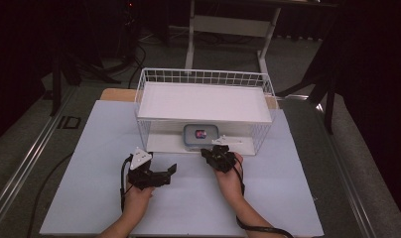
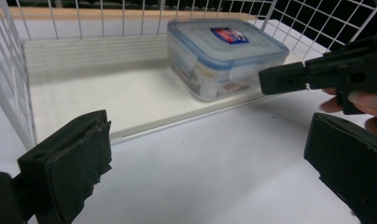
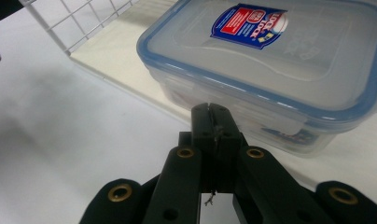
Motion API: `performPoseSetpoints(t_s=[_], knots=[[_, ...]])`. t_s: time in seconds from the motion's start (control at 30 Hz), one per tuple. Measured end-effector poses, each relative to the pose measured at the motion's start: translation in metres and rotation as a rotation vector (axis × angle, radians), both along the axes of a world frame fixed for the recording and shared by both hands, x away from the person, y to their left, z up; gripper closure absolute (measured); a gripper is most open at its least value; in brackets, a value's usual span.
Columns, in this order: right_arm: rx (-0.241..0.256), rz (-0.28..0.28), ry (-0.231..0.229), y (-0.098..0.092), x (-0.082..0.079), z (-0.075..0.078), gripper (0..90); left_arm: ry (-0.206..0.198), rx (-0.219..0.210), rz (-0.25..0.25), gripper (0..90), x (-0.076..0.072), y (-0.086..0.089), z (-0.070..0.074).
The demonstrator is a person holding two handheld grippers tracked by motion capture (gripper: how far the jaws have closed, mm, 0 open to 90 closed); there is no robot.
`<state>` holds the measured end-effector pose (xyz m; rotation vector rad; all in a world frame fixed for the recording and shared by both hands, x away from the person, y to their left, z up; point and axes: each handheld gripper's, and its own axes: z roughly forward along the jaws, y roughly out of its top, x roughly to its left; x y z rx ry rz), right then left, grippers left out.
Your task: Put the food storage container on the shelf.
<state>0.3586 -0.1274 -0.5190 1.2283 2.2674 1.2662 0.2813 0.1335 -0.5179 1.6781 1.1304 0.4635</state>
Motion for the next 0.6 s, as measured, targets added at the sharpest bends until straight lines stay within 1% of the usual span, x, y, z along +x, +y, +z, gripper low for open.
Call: performPoseSetpoints(t_s=[0.03,0.1,0.27,0.33,0.37,0.4,0.47,0.6], knots=[[-0.003,0.000,0.001,0.001,0.002,-0.001,90.0,0.000,-0.005,-0.008,1.7,0.000,0.000,-0.001],[-0.005,0.000,0.005,0.005,0.004,-0.002,90.0,-0.001,0.004,-0.021,1.7,0.001,-0.002,-0.001],[-0.023,-0.002,-0.002,0.015,0.009,-0.004,90.0,-0.007,-0.002,-0.036,1.7,0.000,-0.005,-0.001],[-0.016,-0.006,0.006,0.017,0.011,-0.004,90.0,-0.010,0.000,-0.049,1.7,0.000,-0.005,-0.001],[-0.014,-0.006,0.007,0.018,0.013,-0.005,89.9,-0.004,0.002,-0.058,1.7,0.000,-0.005,-0.002],[-0.020,-0.008,0.001,0.018,0.014,-0.005,89.9,-0.006,-0.002,-0.063,1.7,0.000,-0.004,-0.003],[-0.024,-0.011,-0.001,0.019,0.017,-0.005,89.9,-0.009,0.008,-0.059,1.7,0.001,-0.004,-0.004],[-0.028,-0.025,0.005,0.018,0.020,-0.005,89.9,-0.012,0.006,-0.055,1.7,0.001,-0.002,-0.003]])
